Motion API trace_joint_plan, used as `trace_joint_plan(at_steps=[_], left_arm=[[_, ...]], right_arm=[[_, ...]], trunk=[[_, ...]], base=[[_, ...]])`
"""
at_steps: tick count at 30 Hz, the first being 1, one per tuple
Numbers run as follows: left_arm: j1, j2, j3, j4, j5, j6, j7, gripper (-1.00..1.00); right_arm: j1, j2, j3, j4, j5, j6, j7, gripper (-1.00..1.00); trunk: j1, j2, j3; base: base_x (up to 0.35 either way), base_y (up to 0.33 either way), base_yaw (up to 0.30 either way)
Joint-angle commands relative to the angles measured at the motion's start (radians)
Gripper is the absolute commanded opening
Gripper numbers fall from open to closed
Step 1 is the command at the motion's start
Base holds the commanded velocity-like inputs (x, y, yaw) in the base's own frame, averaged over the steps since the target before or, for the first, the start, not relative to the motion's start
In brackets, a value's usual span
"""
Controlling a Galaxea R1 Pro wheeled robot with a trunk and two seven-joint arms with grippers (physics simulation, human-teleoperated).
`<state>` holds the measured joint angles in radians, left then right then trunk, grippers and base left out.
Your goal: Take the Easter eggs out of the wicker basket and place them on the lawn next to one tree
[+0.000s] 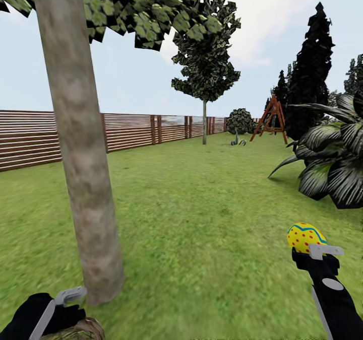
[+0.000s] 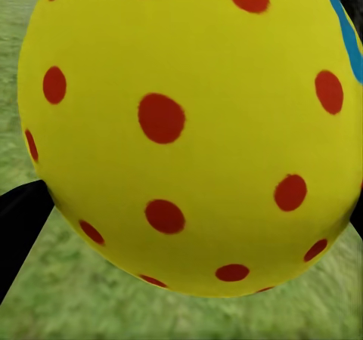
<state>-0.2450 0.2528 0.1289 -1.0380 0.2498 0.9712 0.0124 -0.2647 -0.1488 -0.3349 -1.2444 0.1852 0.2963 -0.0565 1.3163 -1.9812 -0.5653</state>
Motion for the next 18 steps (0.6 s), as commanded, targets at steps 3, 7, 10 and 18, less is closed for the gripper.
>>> trace_joint_plan(at_steps=[3,7,10,18], left_arm=[[0.0,0.038,0.0,-0.023,0.003,0.005,-0.031,1.0],[0.0,0.046,-0.001,-0.02,0.005,0.004,-0.035,1.0],[0.0,0.045,-0.001,-0.019,0.005,0.004,-0.035,1.0],[0.0,0.044,-0.001,-0.023,0.006,0.004,-0.035,1.0]], right_arm=[[-0.001,0.001,0.002,0.0,0.008,0.007,-0.002,-1.0],[-0.001,0.004,0.004,0.009,0.011,0.007,-0.002,-1.0],[-0.001,0.006,0.004,0.017,0.014,0.006,-0.002,-1.0],[-0.001,0.008,0.028,0.047,0.017,0.005,-0.005,-1.0]], trunk=[[0.0,-0.001,-0.001],[0.0,-0.001,-0.001],[0.0,-0.001,-0.001],[0.0,-0.001,-0.001]], base=[[0.0,0.0,-0.042],[0.0,0.0,-0.002],[-0.039,0.0,0.0],[-0.186,0.0,0.0]])
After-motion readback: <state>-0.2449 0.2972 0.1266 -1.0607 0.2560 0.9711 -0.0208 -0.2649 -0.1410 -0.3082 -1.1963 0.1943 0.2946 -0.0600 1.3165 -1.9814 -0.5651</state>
